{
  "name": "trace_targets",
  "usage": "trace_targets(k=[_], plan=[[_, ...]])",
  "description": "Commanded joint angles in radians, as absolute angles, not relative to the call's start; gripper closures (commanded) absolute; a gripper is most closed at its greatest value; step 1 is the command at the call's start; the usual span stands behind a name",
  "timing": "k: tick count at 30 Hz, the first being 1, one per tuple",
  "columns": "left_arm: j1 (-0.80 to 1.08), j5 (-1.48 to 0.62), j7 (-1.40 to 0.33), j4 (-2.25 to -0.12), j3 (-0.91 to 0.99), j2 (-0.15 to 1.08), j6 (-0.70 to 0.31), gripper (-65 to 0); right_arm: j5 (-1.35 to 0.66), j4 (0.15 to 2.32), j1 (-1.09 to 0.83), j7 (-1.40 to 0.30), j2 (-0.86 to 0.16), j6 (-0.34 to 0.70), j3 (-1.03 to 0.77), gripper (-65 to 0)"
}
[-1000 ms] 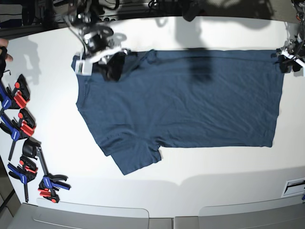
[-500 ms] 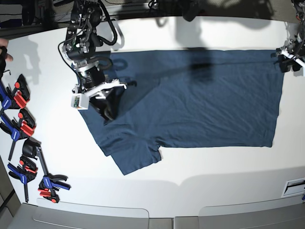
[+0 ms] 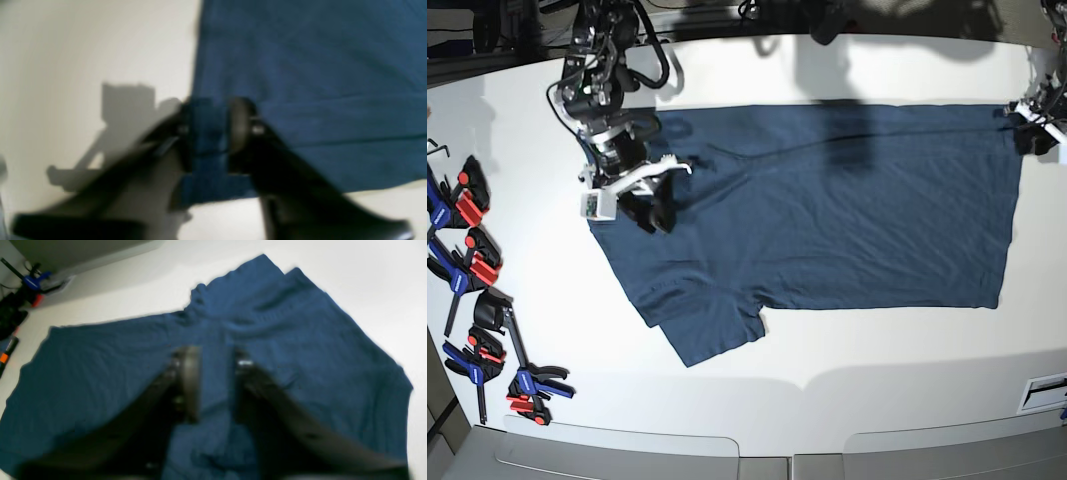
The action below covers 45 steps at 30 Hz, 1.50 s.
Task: Fold the T-shirt properly
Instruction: 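Grasp the shoulder edge with the right gripper and pull it outward, then move the right gripper down the shirt side toward the hem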
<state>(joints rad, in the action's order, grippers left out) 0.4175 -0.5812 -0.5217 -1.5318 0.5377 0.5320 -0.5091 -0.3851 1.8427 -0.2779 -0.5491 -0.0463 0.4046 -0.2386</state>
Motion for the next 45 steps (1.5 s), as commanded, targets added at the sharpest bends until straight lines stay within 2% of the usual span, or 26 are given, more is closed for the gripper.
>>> trace_targets(k=[1,2,5,8,16,21,25,34,45], plan=[[0.413,-0.594,-0.496,-1.566,0.548,0.554,-0.513,-2.5,-0.392,1.858,-0.284,-0.527,-0.050,0.411,-0.255,0.0],[0.413,-0.594,-0.496,-1.580,0.548,0.554,-0.513,0.0,-0.392,1.858,-0.296,-0.533,-0.050,0.411,-0.268,0.0],[0.413,-0.594,-0.497,-1.588,0.548,0.554,-0.513,0.0,-0.391,1.858,-0.329,-0.551,-0.050,0.412,-0.311,0.0],[0.413,-0.591,-0.500,-1.557,0.545,0.542,-0.513,0.0,-0.292,1.846,-0.357,-0.526,-0.053,0.411,-0.332,0.0],[0.413,-0.591,-0.495,-1.410,0.442,0.541,-0.513,0.0,-0.260,1.641,-0.367,-0.506,-0.114,0.410,-0.332,0.0],[0.416,-0.592,-0.569,-1.383,0.443,0.541,-0.513,0.0,-0.262,1.556,-0.390,-0.528,-0.117,0.411,-0.332,0.0],[0.422,-0.592,-0.665,-1.383,0.444,0.542,-0.513,0.0,-0.269,1.574,-0.457,-0.527,-0.117,0.411,-0.332,0.0],[0.561,-0.595,-0.664,-1.428,0.445,0.549,-0.513,0.0,-0.324,1.657,-0.611,-0.530,-0.181,0.412,-0.332,0.0],[0.696,-0.595,-0.672,-1.521,0.445,0.549,-0.513,0.0,-0.325,1.746,-0.738,-0.558,-0.211,0.411,-0.375,0.0]])
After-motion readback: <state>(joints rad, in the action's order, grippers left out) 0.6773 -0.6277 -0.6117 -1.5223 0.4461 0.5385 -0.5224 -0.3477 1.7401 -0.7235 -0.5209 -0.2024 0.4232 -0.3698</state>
